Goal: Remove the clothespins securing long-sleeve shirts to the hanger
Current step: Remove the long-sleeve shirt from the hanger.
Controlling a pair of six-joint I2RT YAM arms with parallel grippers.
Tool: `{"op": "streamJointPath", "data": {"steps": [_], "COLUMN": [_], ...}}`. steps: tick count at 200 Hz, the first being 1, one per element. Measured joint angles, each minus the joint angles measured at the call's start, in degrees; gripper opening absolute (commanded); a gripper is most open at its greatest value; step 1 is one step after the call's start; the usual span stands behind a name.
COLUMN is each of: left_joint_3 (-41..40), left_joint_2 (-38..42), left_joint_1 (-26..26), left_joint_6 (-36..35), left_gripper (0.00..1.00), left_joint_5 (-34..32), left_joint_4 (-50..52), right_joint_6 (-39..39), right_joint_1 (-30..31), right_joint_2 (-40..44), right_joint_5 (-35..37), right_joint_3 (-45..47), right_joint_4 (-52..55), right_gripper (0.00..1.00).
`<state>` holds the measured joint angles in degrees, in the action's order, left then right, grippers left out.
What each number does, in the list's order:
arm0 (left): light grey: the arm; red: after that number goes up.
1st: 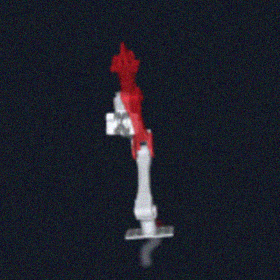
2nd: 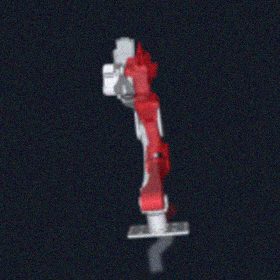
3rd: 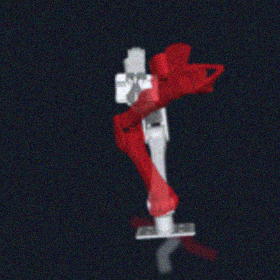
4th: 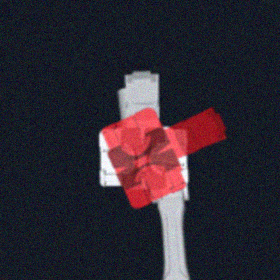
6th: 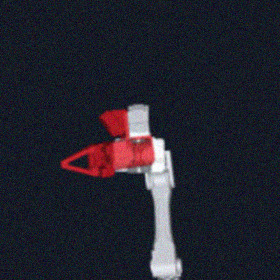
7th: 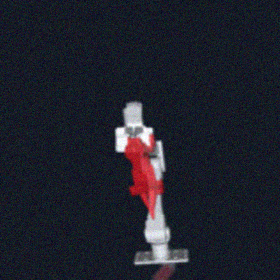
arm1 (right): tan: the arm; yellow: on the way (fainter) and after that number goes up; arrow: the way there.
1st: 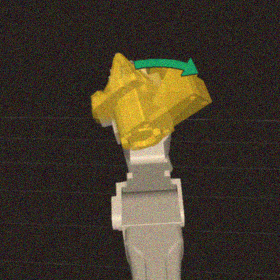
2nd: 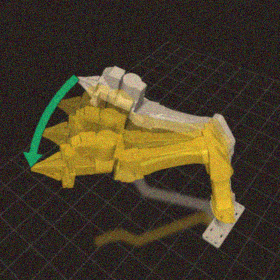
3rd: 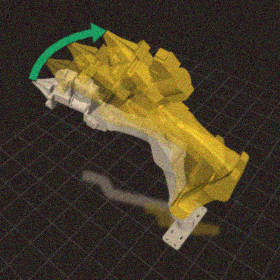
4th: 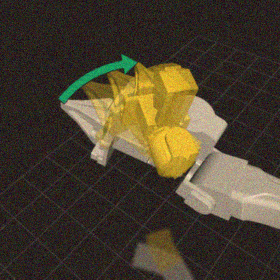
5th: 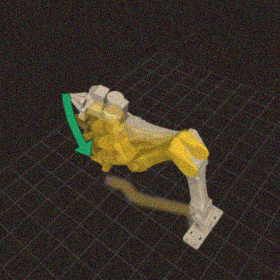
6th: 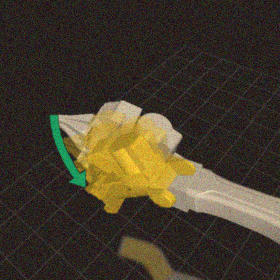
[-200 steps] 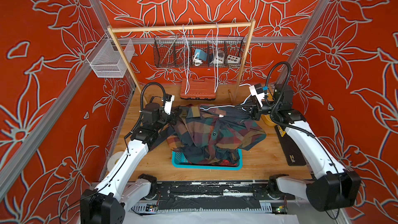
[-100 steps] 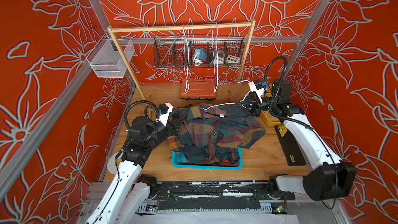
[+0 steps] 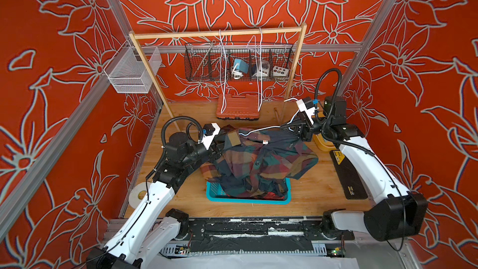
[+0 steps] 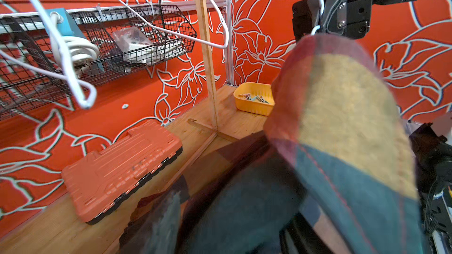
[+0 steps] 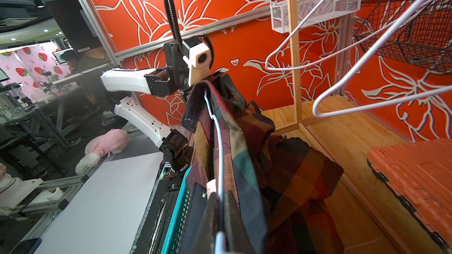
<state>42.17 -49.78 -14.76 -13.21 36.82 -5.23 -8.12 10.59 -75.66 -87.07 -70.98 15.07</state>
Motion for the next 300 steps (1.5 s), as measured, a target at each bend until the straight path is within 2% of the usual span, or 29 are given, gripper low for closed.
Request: {"op": "streamJointPath", "data": {"steps": [7, 11, 15, 16, 71, 121, 180, 253, 300], "left_joint_3": [0.31, 0.59, 0.83, 0.96, 3.50, 3.48, 3.15, 0.94, -0.42], "left_joint_2": [-0.55, -0.87, -1.16, -1.27, -3.08, -2.62, -5.38, -4.00, -2.64], "left_joint_1": [-0.26, -0.44, -0.59, -0.63, -1.79, -1.70, 1.09, 1.22, 1.22], "left_joint_6": [-0.37, -0.87, -0.39, -0.81, -3.10, -1.42, 5.68, 8.66, 9.40], "left_gripper": [0.41, 0.32, 0.04, 0.00, 0.00, 0.00, 0.00, 0.00, 0.00], "left_joint_5": [0.17, 0.31, 0.44, 0.42, 1.07, -6.64, -16.11, -19.76, -22.97], "left_joint_4": [0.00, 0.11, 0.15, 0.22, 1.44, 1.66, 3.67, 6.01, 7.87], "right_joint_6": [0.11, 0.13, 0.15, 0.15, 1.05, 1.53, 1.66, 1.68, 2.71], "right_joint_1": [0.09, 0.09, 0.09, 0.09, 0.09, -0.22, -0.96, -1.16, -1.36], "right_joint_2": [0.00, 0.00, 0.00, 0.00, 0.61, 0.68, 0.68, 0.66, 0.20], "right_joint_5": [-0.02, -0.02, -0.02, -0.02, -0.02, 0.00, 0.48, 0.76, 3.89], "right_joint_3": [0.00, 0.00, 0.00, 0.00, 0.00, 0.00, 0.00, 0.00, -0.52], "right_joint_4": [-0.11, -0.13, -0.17, -0.20, -1.11, -1.84, -1.84, -1.79, -1.68], "right_gripper": [0.00, 0.00, 0.00, 0.00, 0.00, 0.00, 0.00, 0.00, 0.00]}}
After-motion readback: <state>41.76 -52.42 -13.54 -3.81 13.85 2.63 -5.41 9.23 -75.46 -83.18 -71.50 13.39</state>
